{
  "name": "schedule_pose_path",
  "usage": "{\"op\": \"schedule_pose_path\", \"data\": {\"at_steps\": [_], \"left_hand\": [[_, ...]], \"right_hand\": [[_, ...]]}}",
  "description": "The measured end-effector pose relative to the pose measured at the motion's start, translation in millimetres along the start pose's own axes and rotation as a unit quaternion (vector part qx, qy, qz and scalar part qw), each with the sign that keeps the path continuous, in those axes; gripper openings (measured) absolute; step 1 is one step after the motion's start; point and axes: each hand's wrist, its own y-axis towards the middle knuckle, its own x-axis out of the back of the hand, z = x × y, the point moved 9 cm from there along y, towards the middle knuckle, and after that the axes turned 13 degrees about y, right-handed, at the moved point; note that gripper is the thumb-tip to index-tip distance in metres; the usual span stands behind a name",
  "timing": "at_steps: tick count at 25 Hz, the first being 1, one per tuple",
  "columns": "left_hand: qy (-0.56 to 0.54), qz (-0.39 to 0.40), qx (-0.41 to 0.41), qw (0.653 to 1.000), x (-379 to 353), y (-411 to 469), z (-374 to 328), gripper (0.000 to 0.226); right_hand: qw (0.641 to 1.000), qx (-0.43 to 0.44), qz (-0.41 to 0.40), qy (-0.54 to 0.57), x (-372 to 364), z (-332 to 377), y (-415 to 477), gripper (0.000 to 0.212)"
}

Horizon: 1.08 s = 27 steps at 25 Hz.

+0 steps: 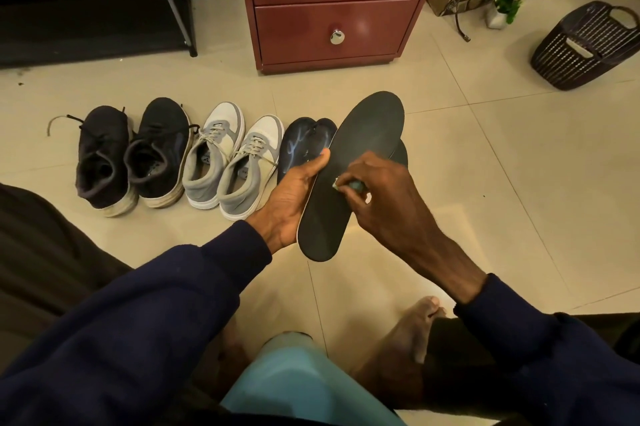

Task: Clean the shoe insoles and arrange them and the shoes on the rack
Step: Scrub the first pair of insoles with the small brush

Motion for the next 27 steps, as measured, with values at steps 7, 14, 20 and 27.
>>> {"op": "schedule_pose_path", "data": {"at_steps": [7,14,20,27], "left_hand": [[-0.015,-0.007,0.003,1.0,13,3,3,0.057],[-0.018,-0.011,0.015,1.0,11,-1,7,0.05],[-0.02,0.007,0.021,1.0,-4,-3,13,0.047],[0.055,-0.019,0.01,0.998,0,-6,14,0.051]], "right_hand": [[0.977,0.005,0.199,0.072,-33,15,-11,0.011],[0.982,-0.018,0.158,0.099,-35,16,-14,0.014],[0.995,-0.048,-0.053,-0.069,30,-36,8,0.013],[0.99,-0.025,0.135,0.031,-18,-14,-2,0.013]]}}
